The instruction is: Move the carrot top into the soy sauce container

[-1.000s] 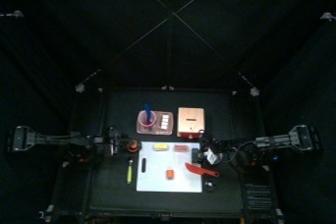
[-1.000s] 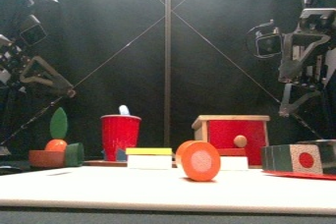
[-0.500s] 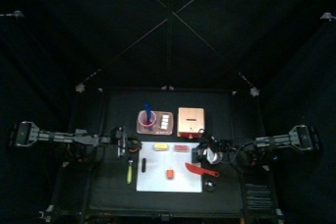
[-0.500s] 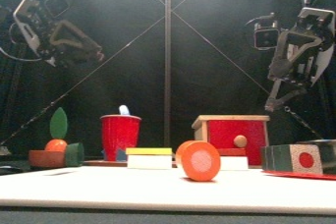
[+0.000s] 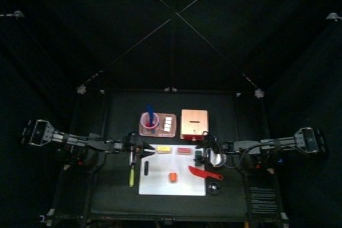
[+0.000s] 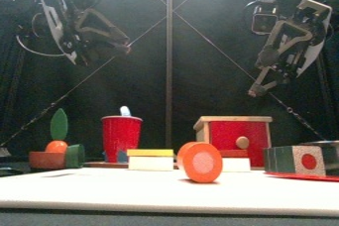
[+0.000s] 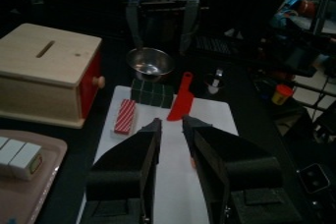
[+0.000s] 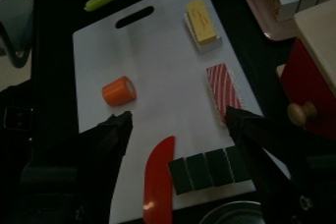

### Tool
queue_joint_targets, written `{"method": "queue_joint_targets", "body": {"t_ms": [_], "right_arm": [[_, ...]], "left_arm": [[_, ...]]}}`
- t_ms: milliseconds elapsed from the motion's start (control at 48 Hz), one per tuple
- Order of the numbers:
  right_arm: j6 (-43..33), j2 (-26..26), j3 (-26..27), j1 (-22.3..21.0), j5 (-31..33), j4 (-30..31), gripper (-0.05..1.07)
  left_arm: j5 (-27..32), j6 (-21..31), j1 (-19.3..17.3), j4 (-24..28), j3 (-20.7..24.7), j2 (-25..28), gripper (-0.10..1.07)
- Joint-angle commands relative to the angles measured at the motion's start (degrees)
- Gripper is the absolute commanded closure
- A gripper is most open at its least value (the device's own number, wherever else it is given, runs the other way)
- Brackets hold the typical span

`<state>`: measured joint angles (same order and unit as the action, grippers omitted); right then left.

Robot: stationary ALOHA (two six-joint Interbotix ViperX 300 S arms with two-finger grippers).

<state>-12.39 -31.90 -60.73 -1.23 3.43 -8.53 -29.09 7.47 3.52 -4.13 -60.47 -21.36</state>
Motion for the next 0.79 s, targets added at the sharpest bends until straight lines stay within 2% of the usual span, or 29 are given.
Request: {"method": "queue_joint_targets", "body": {"t_ms": [0,583,771], "right_arm": [[0.09,-0.53,0.88,-0.09,-0.53,0.09,-0.02],[0.0,1.14,-0.7,0.62,-0.09,-2.64,-0.02],[-0.09,1.05,-0.35,0.7,2.55,-2.99,-0.02]], "left_arm": [[-1.23,-0.18,0.18,0.26,1.76,1.49,0.3],[-1.67,-0.18,-1.93,0.09,1.93,2.64,0.3],[-1.67,-0.35,-2.72,0.09,1.67,2.64,0.3]]}}
